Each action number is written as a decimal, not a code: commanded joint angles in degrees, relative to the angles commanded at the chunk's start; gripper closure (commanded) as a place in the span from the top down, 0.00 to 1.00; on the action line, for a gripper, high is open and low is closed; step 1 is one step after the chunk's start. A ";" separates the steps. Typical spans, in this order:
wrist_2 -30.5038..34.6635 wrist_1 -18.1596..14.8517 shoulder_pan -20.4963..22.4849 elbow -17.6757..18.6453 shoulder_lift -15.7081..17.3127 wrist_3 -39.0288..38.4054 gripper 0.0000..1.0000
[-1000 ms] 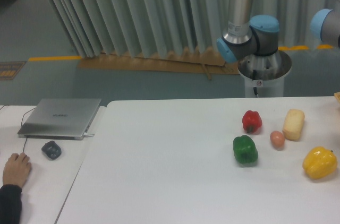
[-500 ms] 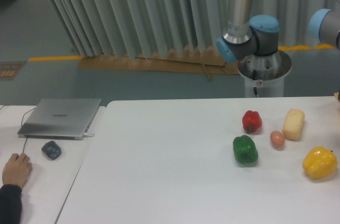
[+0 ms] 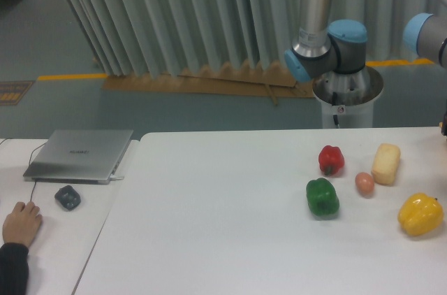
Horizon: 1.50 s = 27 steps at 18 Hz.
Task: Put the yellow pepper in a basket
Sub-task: 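Lower the open gripper over the yellow bell pepper, then close the gripper on the yellow bell pepper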
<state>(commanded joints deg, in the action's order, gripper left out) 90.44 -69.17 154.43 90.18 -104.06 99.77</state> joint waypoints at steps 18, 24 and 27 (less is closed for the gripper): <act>11.33 9.49 -12.84 5.10 -4.13 -39.65 1.00; 16.78 10.89 -12.84 4.57 -8.34 -43.42 1.00; 17.13 11.95 -13.01 4.40 -10.11 -43.96 1.00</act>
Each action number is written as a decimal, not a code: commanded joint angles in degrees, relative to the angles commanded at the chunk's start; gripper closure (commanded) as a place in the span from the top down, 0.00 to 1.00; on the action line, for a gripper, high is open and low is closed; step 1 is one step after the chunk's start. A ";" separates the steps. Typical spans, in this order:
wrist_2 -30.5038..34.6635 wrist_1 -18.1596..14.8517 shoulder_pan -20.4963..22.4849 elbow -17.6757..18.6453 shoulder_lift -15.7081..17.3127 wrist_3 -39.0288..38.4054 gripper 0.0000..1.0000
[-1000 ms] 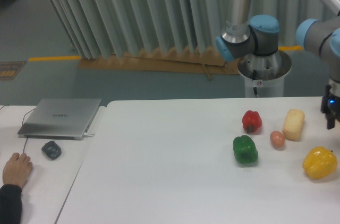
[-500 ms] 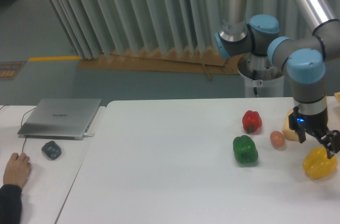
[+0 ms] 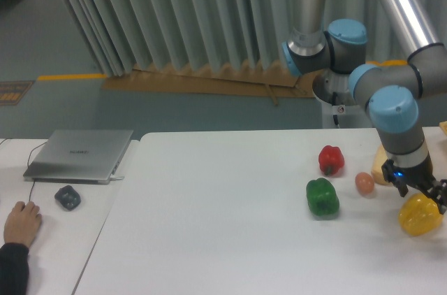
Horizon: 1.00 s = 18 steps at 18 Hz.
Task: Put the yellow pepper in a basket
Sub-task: 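Close the gripper on the yellow bell pepper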
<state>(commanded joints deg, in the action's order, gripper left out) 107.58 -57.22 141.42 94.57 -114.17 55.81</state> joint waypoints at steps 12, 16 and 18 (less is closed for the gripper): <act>0.00 0.00 -0.88 -1.49 -1.84 -1.58 0.97; -0.09 -0.08 -0.88 -1.84 -1.85 -1.14 0.66; -0.09 -0.09 -0.88 -2.02 -1.67 -1.06 0.59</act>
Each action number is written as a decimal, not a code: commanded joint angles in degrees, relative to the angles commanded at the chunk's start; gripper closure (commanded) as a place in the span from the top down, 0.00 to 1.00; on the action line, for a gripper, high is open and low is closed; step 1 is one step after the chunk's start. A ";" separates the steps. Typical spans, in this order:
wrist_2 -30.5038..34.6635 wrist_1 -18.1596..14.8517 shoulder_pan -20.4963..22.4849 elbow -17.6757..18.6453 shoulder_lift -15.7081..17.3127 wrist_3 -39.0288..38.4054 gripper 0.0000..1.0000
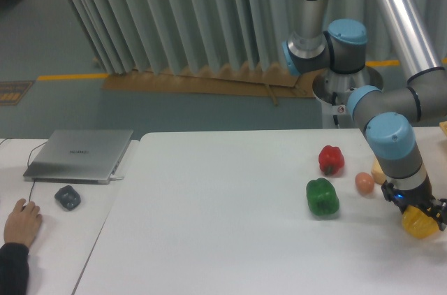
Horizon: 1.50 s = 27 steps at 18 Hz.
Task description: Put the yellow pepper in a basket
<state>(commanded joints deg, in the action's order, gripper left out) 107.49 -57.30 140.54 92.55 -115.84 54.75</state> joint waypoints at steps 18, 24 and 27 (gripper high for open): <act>-7.38 -8.17 14.93 -0.26 11.95 31.96 0.60; -7.12 -7.21 21.35 -1.49 11.08 45.51 0.60; -7.12 -4.49 22.15 -1.49 8.19 48.43 0.60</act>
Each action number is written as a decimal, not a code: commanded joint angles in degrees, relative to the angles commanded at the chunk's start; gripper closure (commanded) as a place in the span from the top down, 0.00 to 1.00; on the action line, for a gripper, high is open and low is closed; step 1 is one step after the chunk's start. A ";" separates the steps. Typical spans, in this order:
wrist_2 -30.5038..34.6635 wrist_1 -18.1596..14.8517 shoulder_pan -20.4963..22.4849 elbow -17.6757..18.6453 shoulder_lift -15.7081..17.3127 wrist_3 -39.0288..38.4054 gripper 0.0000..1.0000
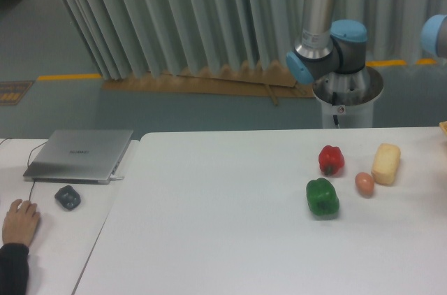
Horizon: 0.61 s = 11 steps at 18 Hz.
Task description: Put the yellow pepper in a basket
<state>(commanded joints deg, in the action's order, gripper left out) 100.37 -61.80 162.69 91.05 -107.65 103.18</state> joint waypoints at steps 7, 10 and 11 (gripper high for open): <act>0.00 4.93 -0.09 -0.53 -4.58 -0.70 0.77; -0.26 4.93 -0.09 -0.44 -4.41 -0.70 0.94; -0.26 4.93 -0.17 -0.44 -4.49 -0.70 1.00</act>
<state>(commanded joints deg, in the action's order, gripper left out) 100.11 -56.87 162.51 90.62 -112.15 102.48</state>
